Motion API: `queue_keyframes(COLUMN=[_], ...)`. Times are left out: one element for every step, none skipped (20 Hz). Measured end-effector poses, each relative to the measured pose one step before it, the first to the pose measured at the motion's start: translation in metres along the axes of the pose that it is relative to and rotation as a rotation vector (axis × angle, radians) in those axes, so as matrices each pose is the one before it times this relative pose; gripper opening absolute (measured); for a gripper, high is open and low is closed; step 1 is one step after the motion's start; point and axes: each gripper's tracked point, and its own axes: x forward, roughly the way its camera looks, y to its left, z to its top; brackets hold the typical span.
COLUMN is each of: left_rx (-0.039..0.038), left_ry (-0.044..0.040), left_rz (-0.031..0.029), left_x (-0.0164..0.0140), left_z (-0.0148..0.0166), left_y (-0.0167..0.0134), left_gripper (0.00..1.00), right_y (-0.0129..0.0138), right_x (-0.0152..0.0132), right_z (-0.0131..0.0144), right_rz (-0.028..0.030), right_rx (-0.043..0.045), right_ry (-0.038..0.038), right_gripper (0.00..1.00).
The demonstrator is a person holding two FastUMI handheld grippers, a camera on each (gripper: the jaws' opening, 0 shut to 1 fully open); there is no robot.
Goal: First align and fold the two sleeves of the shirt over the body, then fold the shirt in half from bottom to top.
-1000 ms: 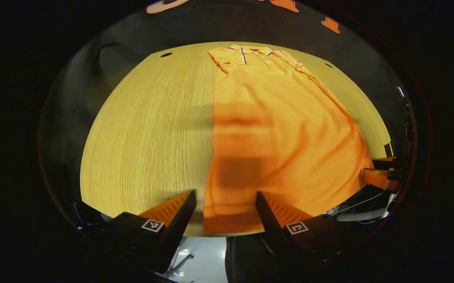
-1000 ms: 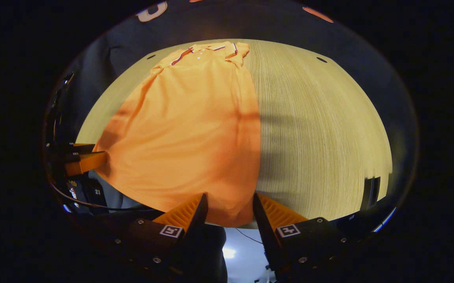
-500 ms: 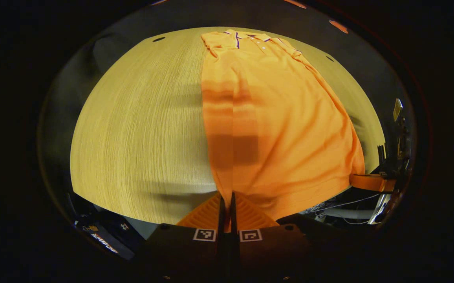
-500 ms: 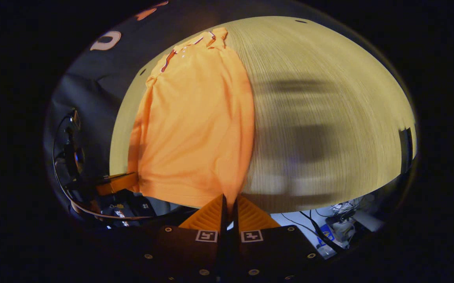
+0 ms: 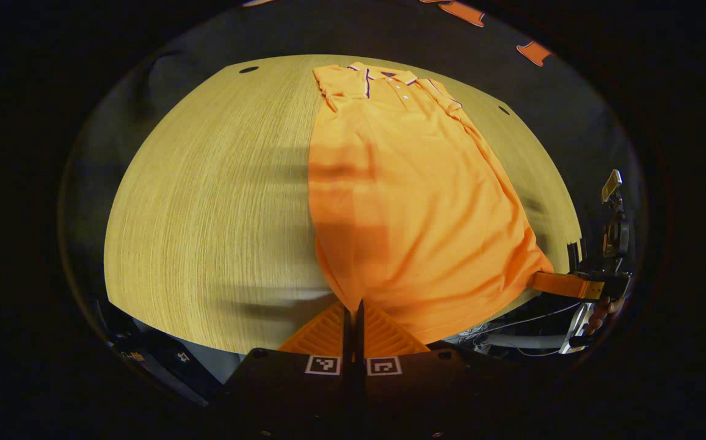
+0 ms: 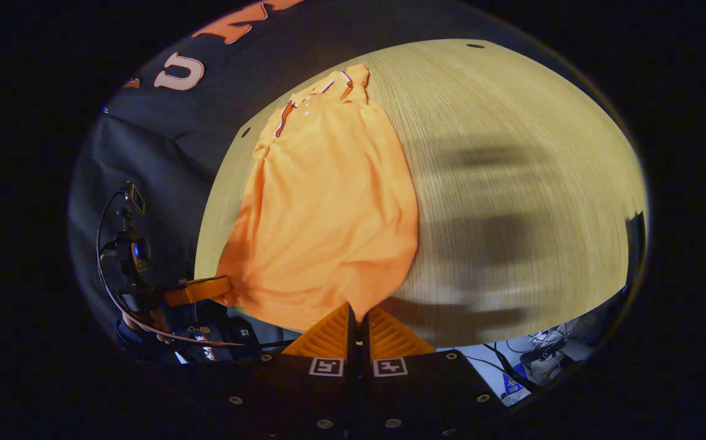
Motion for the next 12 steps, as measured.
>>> queue_keyframes(left_rx=[-0.01386,-0.01712,-0.01204,-0.00229,0.00778,0.01260,0.01088,0.01157,0.00635,0.00793,0.00794,0.00638], left_ry=[-0.02073,-0.02290,-0.01896,-0.02402,-0.02419,-0.01596,-0.01834,-0.02192,-0.01728,-0.01057,-0.00801,-0.01139], left_rz=[-0.00997,-0.01582,-0.01295,-0.01376,-0.01026,-0.00575,-0.00884,-0.01536,-0.01482,-0.00821,-0.00890,-0.00787], left_x=[-0.00416,-0.00390,-0.00399,-0.00453,-0.00304,-0.00358,-0.00140,-0.00139,-0.00016,0.00083,0.00202,0.00421], left_z=[0.00835,0.00996,0.00980,0.01229,0.01172,0.01203,0.01124,0.01187,0.01158,0.01256,0.01269,0.01496], left_y=[-0.00122,-0.00230,-0.00223,-0.00204,-0.00233,-0.00136,-0.00218,-0.00390,-0.00264,-0.00079,-0.00041,-0.00111], left_gripper=[0.01,0.01,0.01,0.01,0.01,0.01,0.01,0.02,0.01,0.01,0.01,0.01], right_y=[0.00346,0.00252,0.00313,0.00050,0.00175,0.00294,0.00481,0.00309,0.00146,0.00100,0.00323,0.00610], right_x=[-0.00366,-0.00004,-0.00255,-0.00203,-0.00276,-0.00422,-0.00194,-0.00002,0.00006,0.00204,0.00020,-0.00445], right_z=[0.00919,0.01023,0.00798,0.00857,0.00750,0.00989,0.01145,0.01047,0.01297,0.01188,0.01526,0.01249], right_rz=[0.01473,0.00948,0.01676,-0.00099,0.00892,0.00829,0.01413,0.00701,-0.00010,-0.00944,0.00197,0.01807], right_rx=[0.00258,0.00439,-0.00471,-0.00915,-0.01366,-0.00795,-0.00446,-0.00558,-0.00897,-0.00429,0.00427,0.00544], right_ry=[-0.02162,-0.01494,-0.00899,-0.01919,-0.00884,-0.02015,-0.01868,-0.01906,-0.01987,-0.01698,-0.02430,-0.02689], right_gripper=[0.04,0.04,0.04,0.04,0.04,0.04,0.04,0.03,0.04,0.04,0.03,0.03])
